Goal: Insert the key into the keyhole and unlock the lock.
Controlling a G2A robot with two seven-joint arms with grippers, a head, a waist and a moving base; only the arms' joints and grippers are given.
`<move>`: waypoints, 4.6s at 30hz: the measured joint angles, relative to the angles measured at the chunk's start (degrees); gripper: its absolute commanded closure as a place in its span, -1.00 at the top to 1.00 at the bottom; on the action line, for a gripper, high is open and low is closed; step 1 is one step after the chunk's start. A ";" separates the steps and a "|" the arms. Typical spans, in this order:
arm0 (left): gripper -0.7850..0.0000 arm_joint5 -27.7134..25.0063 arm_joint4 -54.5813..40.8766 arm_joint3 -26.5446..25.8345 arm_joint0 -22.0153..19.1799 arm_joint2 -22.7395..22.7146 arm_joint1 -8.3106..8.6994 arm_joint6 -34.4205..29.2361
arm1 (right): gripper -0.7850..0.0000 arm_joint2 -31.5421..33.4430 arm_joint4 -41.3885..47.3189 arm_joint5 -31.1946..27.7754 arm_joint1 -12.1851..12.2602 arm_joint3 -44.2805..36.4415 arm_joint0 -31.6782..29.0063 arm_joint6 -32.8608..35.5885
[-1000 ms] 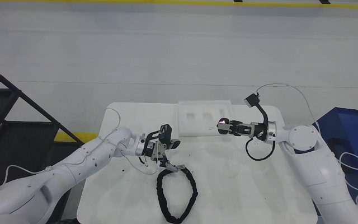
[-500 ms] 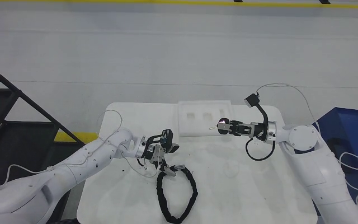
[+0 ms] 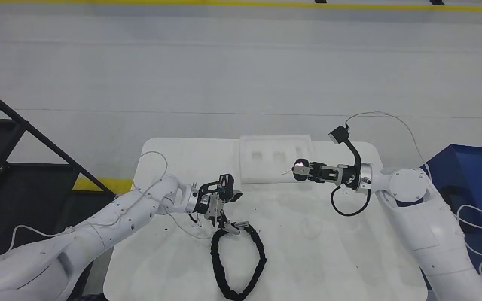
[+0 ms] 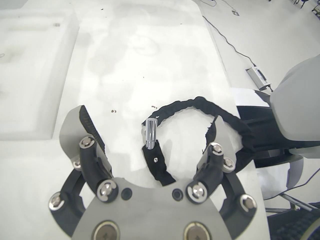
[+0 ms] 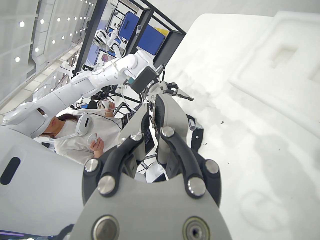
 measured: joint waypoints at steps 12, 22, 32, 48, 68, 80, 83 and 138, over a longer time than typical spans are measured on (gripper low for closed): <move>1.00 -0.65 14.30 8.14 2.17 0.53 -5.00 11.04 | -1.00 0.00 0.00 0.00 0.00 0.00 0.00 0.00; 1.00 3.61 23.04 11.47 4.42 -0.06 -6.59 19.08 | -1.00 0.00 0.00 0.00 0.00 0.00 0.00 0.00; -0.02 7.66 27.88 11.39 6.75 -1.94 -6.10 22.74 | -1.00 0.00 0.00 0.00 0.00 0.00 0.00 0.00; -1.00 10.87 29.86 8.50 9.19 -5.69 -5.85 20.58 | -1.00 0.00 0.00 0.00 0.00 0.00 0.00 0.00; -1.00 -1.08 24.36 -1.36 8.16 -16.76 -2.07 25.37 | -1.00 0.08 -1.72 3.88 0.34 -3.26 -1.47 0.13; -1.00 -2.00 19.86 -9.70 7.27 -19.15 -3.44 20.18 | -1.00 7.96 -0.93 19.99 2.85 -20.08 -10.34 4.61; -1.00 -1.57 19.85 -9.23 6.90 -18.72 -4.48 22.75 | -1.00 11.01 -0.29 21.43 3.49 -23.93 -12.62 5.89; -1.00 8.93 26.96 -3.88 3.80 -15.79 -14.57 28.05 | -1.00 20.73 -24.62 30.30 6.38 -50.01 -27.46 -5.80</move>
